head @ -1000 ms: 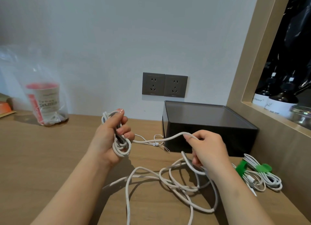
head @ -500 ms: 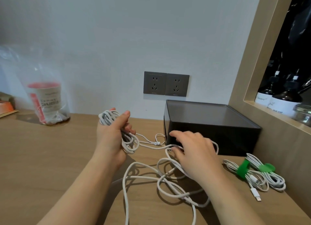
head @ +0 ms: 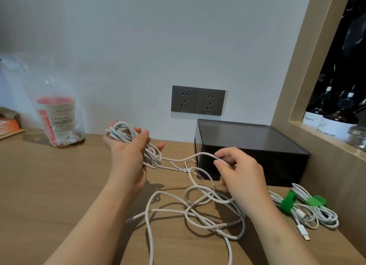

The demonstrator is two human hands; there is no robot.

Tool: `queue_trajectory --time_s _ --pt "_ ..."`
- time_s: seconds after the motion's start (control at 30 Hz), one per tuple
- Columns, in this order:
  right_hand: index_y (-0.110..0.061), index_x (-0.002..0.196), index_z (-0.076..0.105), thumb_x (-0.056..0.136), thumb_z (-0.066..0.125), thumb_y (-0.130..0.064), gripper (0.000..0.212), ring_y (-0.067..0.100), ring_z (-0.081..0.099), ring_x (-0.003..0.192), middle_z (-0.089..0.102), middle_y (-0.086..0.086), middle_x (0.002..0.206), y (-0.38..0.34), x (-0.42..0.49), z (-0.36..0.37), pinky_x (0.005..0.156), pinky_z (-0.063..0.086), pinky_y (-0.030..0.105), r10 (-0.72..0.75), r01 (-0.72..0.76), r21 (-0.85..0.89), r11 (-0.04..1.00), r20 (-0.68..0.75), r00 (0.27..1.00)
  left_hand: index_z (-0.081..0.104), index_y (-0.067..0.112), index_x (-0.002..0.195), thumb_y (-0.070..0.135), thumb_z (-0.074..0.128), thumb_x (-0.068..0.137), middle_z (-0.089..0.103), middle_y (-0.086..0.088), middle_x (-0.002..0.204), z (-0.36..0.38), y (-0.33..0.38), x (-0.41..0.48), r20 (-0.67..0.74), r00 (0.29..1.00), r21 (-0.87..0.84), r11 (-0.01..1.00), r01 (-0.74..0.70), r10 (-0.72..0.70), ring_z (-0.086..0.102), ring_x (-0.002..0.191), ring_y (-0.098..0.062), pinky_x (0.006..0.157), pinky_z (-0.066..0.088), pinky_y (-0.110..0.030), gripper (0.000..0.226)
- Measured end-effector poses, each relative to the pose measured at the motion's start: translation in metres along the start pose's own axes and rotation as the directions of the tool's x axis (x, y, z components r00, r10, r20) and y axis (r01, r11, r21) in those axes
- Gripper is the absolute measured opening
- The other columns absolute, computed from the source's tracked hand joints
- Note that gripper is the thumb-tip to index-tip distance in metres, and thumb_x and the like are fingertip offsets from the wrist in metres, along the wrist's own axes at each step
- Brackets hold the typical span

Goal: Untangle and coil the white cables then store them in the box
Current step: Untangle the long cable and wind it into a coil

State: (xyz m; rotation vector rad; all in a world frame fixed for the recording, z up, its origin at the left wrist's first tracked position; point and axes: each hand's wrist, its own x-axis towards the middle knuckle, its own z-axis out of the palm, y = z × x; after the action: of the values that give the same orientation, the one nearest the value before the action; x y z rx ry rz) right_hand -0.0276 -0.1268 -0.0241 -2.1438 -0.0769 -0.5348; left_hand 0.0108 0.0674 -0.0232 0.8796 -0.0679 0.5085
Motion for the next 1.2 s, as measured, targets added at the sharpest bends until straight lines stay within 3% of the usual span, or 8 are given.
queue_trajectory --time_s 0.17,0.3,0.43,0.5,0.63,0.87,1.03,1.2 --pt "-0.02 0.091 0.063 0.088 0.06 -0.009 0.012 0.007 0.043 0.044 0.061 0.007 0.076 -0.009 -0.004 -0.002 0.039 0.035 0.016 0.291 -0.349 0.359 0.865 0.207 0.934 0.031 0.015 0.114 0.002 0.053 0.093 0.048 -0.004 0.093 0.001 0.005 -0.005 -0.023 0.98 0.222 0.957 -0.188 0.198 0.057 0.058 -0.003 0.054 0.055 -0.023 0.033" --pt "-0.029 0.089 0.062 0.087 0.063 -0.024 0.006 0.006 0.055 0.069 0.06 -0.007 0.077 -0.003 -0.004 -0.001 0.058 0.043 0.016 0.148 -0.142 -0.045 0.989 0.184 0.972 0.04 0.009 0.109 0.002 0.061 0.087 0.056 -0.001 0.088 0.004 0.006 -0.014 0.085 0.957 0.39 0.874 -0.289 0.279 0.057 0.061 -0.014 0.052 0.053 -0.019 0.031" --pt "-0.033 0.093 0.059 0.091 0.057 -0.024 0.009 0.002 0.055 0.078 0.058 -0.014 0.086 0.0 -0.009 0.005 0.064 0.043 0.013 0.032 -0.002 -0.158 0.987 0.188 0.982 0.061 0.013 0.093 0.009 0.071 0.079 0.065 -0.002 0.081 -0.004 -0.007 -0.02 0.126 0.961 0.529 0.803 -0.274 0.244 0.063 0.072 -0.021 0.059 0.054 -0.029 0.018" --pt "-0.033 0.096 0.061 0.091 0.056 -0.026 0.009 0.0 0.052 0.082 0.056 -0.015 0.089 0.003 -0.01 0.008 0.068 0.041 0.011 -0.046 0.068 -0.156 0.985 0.138 0.989 0.059 0.027 0.084 0.009 0.072 0.078 0.064 0.001 0.078 -0.006 -0.01 -0.026 0.156 0.958 0.56 0.777 -0.288 0.242 0.063 0.076 -0.021 0.069 0.054 -0.036 0.023" --pt "-0.039 0.086 0.057 0.09 0.056 -0.03 0.01 -0.002 0.053 0.082 0.059 -0.017 0.085 0.004 -0.012 0.01 0.065 0.039 0.009 -0.105 0.118 -0.105 0.987 0.124 0.987 0.054 0.031 0.083 0.007 0.069 0.082 0.058 0.009 0.075 -0.001 -0.013 -0.036 0.246 0.94 0.577 0.743 -0.339 0.237 0.055 0.066 0.004 0.063 0.045 -0.009 0.028" --pt "-0.036 0.087 0.061 0.094 0.05 -0.033 0.013 -0.002 0.055 0.073 0.059 -0.014 0.072 0.004 -0.006 0.013 0.059 0.041 0.008 -0.065 0.071 -0.016 0.997 0.219 0.974 0.05 0.032 0.088 0.008 0.064 0.086 0.06 0.001 0.079 0.009 -0.017 -0.017 0.298 0.951 0.614 0.746 -0.259 0.086 0.062 0.06 -0.004 0.055 0.049 -0.013 0.028" --pt "-0.017 0.091 0.063 0.095 0.043 -0.035 0.027 0.02 0.06 0.076 0.064 0.004 0.079 -0.005 0.016 0.012 0.072 0.051 0.039 -0.052 0.064 -0.037 0.997 0.271 0.961 0.05 0.019 0.09 0.011 0.064 0.086 0.059 -0.005 0.078 0.025 -0.02 0.004 0.365 0.93 0.693 0.678 -0.246 -0.037 0.057 0.051 -0.002 0.052 0.049 -0.019 0.017" --pt "-0.021 0.091 0.062 0.095 0.045 -0.036 0.023 0.013 0.059 0.077 0.064 -0.002 0.08 -0.007 0.026 0.006 0.071 0.052 0.034 -0.087 0.119 -0.11 0.987 0.258 0.962 0.05 0.02 0.086 0.009 0.066 0.085 0.061 -0.006 0.078 0.025 -0.029 0.003 0.324 0.941 0.68 0.717 -0.156 -0.102 0.059 0.056 -0.009 0.054 0.05 -0.026 0.019"
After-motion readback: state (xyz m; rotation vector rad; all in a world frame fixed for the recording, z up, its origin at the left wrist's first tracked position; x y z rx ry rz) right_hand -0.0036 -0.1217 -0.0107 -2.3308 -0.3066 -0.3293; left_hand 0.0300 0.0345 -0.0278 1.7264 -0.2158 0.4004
